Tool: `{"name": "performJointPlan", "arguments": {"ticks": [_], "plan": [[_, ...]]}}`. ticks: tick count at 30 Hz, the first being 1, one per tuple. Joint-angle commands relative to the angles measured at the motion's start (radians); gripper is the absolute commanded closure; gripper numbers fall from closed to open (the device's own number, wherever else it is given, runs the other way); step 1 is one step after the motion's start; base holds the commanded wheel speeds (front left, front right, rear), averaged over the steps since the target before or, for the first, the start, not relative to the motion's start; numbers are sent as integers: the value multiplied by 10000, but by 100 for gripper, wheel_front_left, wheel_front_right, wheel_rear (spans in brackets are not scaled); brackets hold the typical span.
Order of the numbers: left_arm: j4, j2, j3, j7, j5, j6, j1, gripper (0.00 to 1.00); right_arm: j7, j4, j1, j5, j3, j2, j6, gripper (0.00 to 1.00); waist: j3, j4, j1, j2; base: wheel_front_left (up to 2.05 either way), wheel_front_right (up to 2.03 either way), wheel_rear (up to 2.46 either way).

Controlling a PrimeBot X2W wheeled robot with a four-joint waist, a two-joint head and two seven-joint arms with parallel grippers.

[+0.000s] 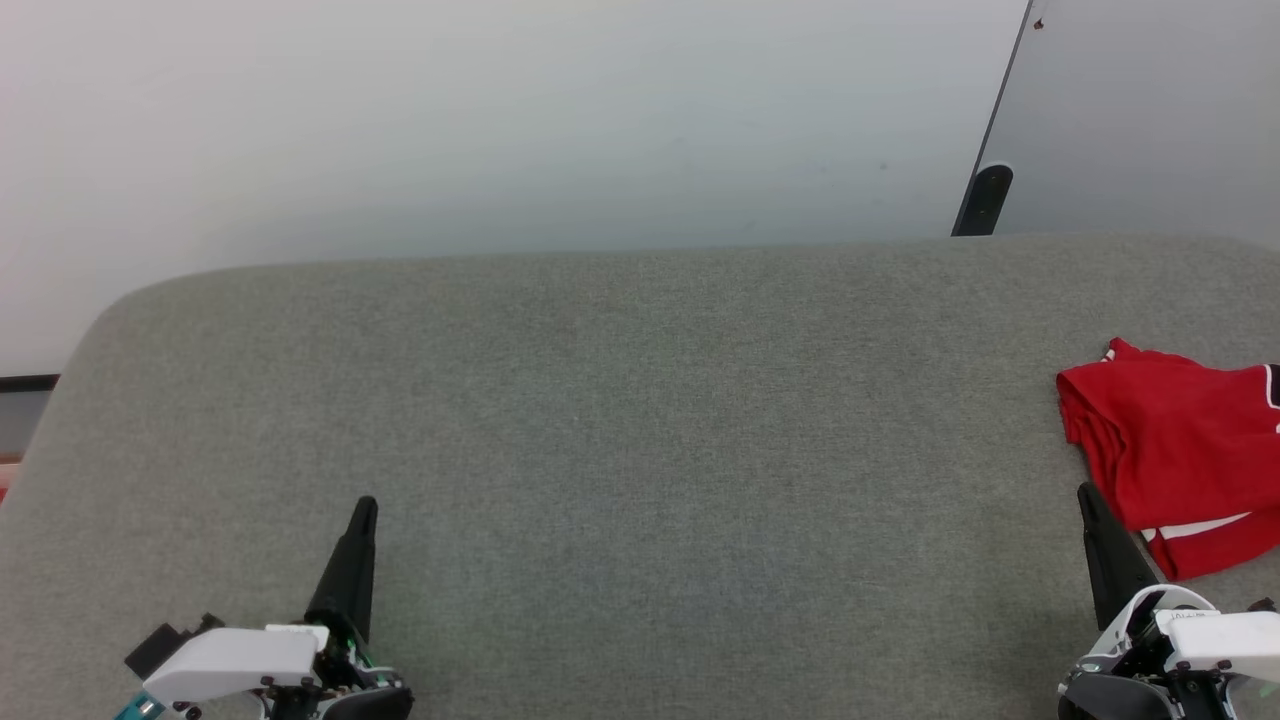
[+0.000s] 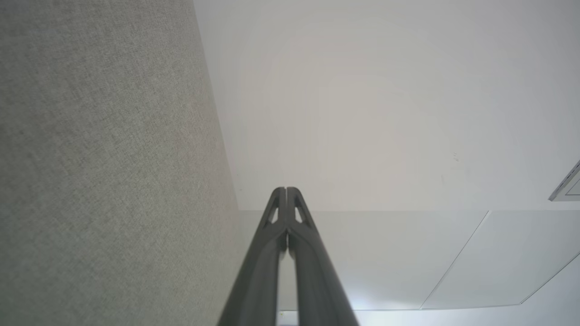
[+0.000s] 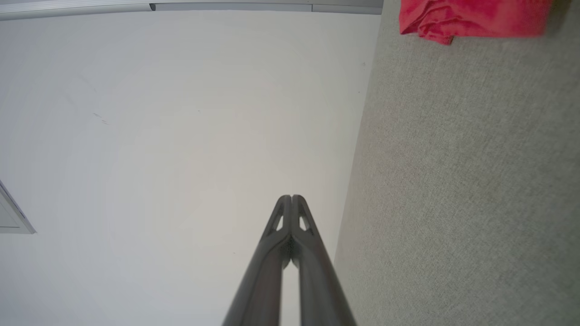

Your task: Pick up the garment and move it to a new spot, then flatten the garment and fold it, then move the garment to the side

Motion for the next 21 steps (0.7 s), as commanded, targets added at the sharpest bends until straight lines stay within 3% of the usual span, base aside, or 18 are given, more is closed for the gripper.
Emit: {"name": "performJointPlan", "arguments": {"ticks": [1, 21], "plan": [[11, -7, 20, 20, -30, -58, -106, 100, 34, 7, -35, -22, -17, 31, -10, 100, 0, 0, 0, 0, 0, 0, 0], [11, -6, 17, 18, -33, -58, -106, 100, 39, 7, -37, -37, -27, 41, -10, 100, 0, 0, 0, 0, 0, 0, 0]]}}
